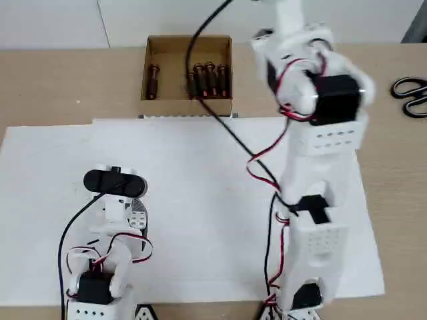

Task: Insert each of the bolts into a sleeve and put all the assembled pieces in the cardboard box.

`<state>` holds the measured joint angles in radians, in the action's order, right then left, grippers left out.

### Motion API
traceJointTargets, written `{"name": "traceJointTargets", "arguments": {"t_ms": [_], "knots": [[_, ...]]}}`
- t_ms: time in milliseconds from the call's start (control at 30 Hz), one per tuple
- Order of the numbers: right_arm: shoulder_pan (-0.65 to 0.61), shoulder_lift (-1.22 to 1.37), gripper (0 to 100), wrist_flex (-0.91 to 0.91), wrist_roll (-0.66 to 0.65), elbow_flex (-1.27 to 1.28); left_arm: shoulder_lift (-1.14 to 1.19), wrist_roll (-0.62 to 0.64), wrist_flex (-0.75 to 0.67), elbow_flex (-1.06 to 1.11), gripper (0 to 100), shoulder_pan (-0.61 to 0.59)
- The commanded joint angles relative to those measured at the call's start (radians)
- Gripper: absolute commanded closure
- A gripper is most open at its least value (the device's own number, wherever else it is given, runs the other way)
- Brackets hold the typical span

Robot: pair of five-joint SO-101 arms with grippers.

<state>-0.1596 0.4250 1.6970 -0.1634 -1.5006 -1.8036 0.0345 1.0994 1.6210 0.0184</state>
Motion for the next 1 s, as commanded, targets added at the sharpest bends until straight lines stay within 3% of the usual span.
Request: {"name": "traceJointTargets", "arguments": {"t_ms": [0, 333, 467, 733, 967], "knots": [[0.113, -0.24, 99.6, 0.005, 0.012, 0.222, -0.009, -0.003, -0.005, -0.002, 99, -0.003], [0.196, -0.848, 99.6, -0.036, 0.037, 1.209, -0.009, -0.003, -0.005, -0.002, 99, -0.003], [0.194, -1.035, 99.6, -0.142, 0.123, 1.583, -0.009, -0.003, -0.005, -0.002, 99, -0.003], [0.191, -1.438, 99.6, -0.495, 0.129, 2.354, -0.009, -0.003, -0.005, -0.002, 99, -0.003], [0.188, -1.778, 99.6, -0.619, 0.129, 2.754, -0.009, -0.003, -0.005, -0.002, 99, -0.003]]}}
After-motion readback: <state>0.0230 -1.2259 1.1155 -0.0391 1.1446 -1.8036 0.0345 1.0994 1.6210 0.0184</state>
